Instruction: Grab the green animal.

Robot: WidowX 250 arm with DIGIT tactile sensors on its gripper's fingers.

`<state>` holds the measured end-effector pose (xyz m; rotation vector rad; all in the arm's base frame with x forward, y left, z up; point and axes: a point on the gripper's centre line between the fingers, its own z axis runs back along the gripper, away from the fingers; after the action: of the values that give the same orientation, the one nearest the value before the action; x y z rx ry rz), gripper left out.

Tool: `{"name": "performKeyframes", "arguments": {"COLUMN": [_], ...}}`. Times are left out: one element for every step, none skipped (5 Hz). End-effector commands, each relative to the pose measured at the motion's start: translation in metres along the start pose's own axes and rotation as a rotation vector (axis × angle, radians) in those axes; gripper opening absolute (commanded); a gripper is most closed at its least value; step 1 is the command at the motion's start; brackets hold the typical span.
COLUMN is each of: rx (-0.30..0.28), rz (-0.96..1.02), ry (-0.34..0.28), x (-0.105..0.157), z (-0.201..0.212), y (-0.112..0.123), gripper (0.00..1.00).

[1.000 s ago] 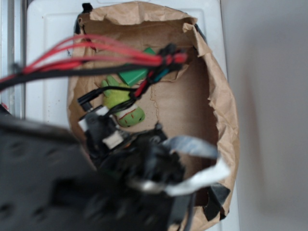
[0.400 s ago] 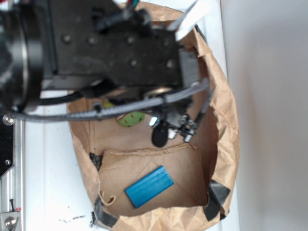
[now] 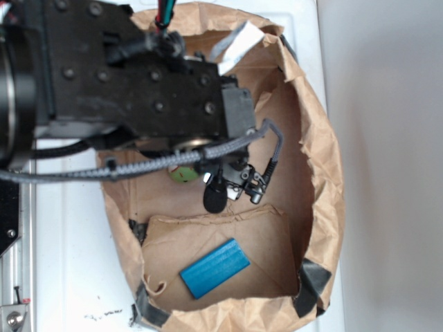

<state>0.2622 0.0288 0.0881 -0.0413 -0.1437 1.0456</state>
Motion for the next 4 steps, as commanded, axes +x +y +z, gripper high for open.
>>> {"name": "performKeyframes", "arguments": {"rx": [-0.05, -0.05, -0.05, -0.09], "rz": [-0.003, -0.003, -0.003, -0.244], "ry": [-0.045, -0.045, -0.045, 0.019], "x": [0.0057, 0.0057, 0.0057, 0.0147], "z": [0.0144, 0.0144, 0.0144, 0.0121], "y": [0.0038, 0.0038, 0.0038, -0.0027], "gripper": [1.0, 1.0, 1.0, 1.0]}}
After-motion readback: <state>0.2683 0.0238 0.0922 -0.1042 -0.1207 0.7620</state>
